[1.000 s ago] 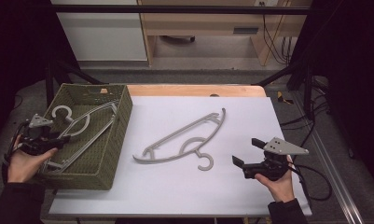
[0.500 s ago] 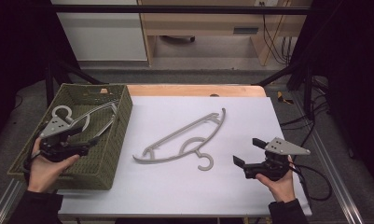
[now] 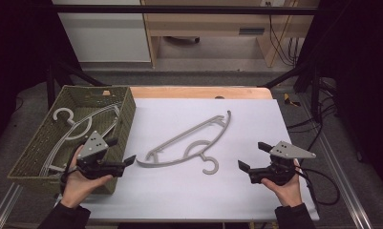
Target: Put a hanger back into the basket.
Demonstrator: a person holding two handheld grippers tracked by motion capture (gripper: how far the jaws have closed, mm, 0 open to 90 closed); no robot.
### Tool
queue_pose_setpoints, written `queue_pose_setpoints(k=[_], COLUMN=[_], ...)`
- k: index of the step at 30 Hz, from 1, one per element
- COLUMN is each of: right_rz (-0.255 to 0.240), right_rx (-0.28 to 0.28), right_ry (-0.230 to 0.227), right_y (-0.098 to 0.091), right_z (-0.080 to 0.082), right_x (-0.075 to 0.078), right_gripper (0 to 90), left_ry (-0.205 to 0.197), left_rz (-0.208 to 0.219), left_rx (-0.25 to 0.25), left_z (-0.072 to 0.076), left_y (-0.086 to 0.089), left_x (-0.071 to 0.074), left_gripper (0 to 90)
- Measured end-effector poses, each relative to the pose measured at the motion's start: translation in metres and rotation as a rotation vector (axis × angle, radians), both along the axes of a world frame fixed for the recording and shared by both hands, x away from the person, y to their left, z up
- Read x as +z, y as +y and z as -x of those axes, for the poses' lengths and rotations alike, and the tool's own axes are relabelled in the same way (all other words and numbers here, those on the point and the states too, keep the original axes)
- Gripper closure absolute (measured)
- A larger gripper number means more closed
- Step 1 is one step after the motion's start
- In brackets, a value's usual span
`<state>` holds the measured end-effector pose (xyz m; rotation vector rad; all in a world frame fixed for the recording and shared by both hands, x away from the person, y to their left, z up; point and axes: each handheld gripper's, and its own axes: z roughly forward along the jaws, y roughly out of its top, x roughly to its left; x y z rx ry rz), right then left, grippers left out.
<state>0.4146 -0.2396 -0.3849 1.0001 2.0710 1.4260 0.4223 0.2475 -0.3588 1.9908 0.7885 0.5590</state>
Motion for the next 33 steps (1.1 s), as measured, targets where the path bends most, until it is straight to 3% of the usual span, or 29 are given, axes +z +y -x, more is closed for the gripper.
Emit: queue_pose_setpoints(k=[15, 18, 25, 33], right_rz=[0.001, 0.003, 0.005, 0.025], right_rx=[0.002, 0.006, 0.018, 0.026], right_ry=[0.007, 0.006, 0.009, 0.024], right_y=[0.001, 0.001, 0.000, 0.003], right_z=[0.000, 0.000, 0.001, -0.001], right_x=[-0.001, -0.001, 0.000, -0.003], right_gripper=[3.1, 3.1, 3.4, 3.4], left_ry=[0.022, 0.050, 0.095, 0.150], left_rz=[-0.029, -0.047, -0.117, -0.238], left_rx=[-0.120, -0.159, -0.216, -0.258], left_z=[-0.006, -0.014, -0.029, -0.049], left_y=[-0.046, -0.060, -0.091, -0.120], left_x=[-0.011, -0.015, -0.029, -0.052], left_gripper=[16.1, 17.0, 21.1, 29.9])
